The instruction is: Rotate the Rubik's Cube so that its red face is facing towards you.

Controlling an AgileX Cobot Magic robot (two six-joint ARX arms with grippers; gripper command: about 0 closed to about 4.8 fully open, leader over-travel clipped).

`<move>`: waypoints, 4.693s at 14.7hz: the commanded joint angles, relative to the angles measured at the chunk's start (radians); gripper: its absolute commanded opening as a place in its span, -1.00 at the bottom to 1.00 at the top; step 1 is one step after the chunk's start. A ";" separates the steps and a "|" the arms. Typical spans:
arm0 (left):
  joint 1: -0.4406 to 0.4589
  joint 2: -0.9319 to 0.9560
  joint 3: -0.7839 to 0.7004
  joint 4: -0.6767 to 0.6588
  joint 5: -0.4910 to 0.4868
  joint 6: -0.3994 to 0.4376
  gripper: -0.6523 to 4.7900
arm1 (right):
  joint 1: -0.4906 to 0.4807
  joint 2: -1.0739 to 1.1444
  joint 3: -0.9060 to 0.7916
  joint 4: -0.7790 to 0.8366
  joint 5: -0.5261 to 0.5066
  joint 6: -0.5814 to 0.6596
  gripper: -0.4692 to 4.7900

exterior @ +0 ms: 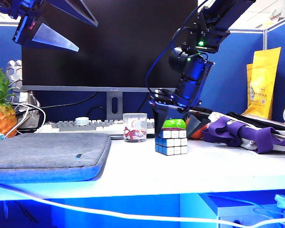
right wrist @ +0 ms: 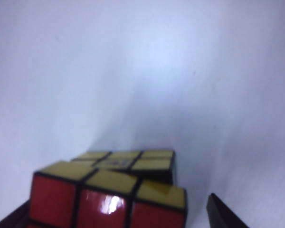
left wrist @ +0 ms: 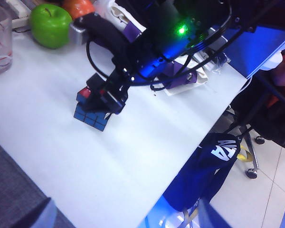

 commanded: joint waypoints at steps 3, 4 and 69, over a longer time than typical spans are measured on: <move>-0.001 -0.003 0.000 0.003 0.013 0.000 0.69 | 0.003 -0.006 0.003 0.003 0.008 -0.041 1.00; -0.001 -0.003 0.000 0.003 0.013 0.000 0.69 | 0.003 -0.006 0.003 0.003 0.008 -0.042 1.00; -0.001 -0.096 -0.150 0.239 -0.058 -0.074 0.69 | 0.148 -0.349 -1.294 1.795 0.337 0.179 -0.38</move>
